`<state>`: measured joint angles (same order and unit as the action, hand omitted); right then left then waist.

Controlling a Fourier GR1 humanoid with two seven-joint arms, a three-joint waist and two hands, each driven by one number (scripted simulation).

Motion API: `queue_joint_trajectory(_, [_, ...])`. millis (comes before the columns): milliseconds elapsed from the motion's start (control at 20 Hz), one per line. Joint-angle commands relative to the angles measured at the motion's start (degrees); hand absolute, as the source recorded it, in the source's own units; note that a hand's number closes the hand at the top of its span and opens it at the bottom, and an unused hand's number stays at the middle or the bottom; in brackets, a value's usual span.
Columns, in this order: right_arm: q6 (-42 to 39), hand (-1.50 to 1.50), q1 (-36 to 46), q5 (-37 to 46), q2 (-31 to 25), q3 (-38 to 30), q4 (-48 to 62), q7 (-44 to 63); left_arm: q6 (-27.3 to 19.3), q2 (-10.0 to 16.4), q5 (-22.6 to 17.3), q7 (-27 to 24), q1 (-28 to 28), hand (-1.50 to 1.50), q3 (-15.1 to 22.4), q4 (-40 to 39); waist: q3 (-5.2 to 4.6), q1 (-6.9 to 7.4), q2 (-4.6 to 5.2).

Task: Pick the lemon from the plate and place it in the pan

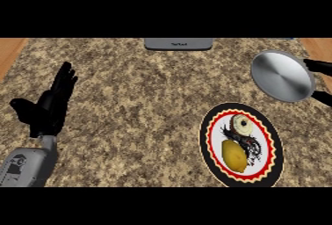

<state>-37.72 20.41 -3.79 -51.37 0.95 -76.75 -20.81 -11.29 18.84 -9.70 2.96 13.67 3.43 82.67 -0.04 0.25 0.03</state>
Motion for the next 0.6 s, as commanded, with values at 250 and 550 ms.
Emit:
queue_joint_trajectory(250, [-6.8,-1.5,1.9,-4.9,6.5,0.5,-8.8,12.9,0.0,-1.8,2.1,1.5,-0.5,0.0,-1.2,1.9,0.01,-0.31,-0.13])
queue_joint_trajectory(550, [-8.1,-1.5,-1.8,-3.5,11.2,-0.5,-15.6,16.1,4.0,-1.4,1.5,1.6,0.1,0.0,-4.1,0.4,0.02,-0.36,-0.08])
